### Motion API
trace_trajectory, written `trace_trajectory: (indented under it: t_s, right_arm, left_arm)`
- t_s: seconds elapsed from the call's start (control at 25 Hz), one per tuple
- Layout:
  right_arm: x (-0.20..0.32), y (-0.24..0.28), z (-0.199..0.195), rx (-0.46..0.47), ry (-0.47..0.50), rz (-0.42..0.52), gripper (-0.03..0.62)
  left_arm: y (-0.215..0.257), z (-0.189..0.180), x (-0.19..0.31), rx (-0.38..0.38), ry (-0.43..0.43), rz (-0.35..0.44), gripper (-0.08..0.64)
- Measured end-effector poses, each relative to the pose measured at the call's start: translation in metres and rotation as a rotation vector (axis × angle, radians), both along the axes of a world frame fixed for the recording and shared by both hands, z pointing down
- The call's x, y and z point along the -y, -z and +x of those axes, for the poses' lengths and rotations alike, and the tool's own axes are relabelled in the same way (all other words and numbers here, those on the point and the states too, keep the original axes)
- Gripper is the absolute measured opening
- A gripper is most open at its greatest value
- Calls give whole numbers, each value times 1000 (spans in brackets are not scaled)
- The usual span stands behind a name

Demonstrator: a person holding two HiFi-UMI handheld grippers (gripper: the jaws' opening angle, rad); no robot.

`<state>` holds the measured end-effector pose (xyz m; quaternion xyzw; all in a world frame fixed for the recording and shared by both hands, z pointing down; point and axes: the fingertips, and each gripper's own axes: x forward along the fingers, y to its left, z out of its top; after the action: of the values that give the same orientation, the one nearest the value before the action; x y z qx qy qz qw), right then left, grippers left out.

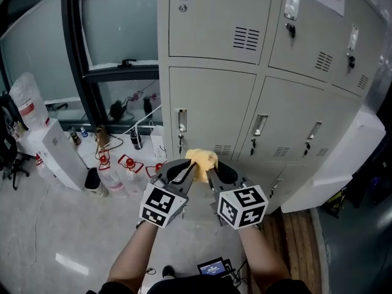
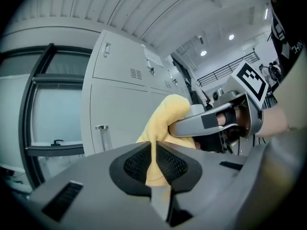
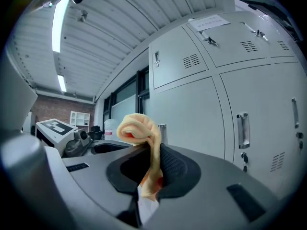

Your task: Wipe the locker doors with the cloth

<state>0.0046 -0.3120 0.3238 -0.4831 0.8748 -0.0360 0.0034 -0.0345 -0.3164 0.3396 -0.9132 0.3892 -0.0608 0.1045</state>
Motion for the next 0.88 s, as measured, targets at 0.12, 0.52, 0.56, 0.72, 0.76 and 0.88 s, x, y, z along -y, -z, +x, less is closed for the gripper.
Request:
trace_trajectory:
  t_s: [0.12,0.52,0.56,0.72,0.76,0.88]
  right_arm:
    - [8,19,-9,2,17,28,67]
    - [69,92,-44,-4,9,85,67]
    - [77,98,-48,-30,4,101,67]
    - [106,124,-65,-109,3,165,67]
    - [113,131,-67,-116,-2,174,67]
    - [133,153,-74,-137,-26,194,67]
  left_arm:
    - [19,-9,7,-26,12,-6,40]
    - [97,-44,65,-118,130,-5,40]
    - [102,-47,73,-113,144,1,40]
    - [129,-57,101,-110,185,30,38]
    - [135,-59,107,-110,188,39,38]
    - [154,-61,124,-116,191,53,38]
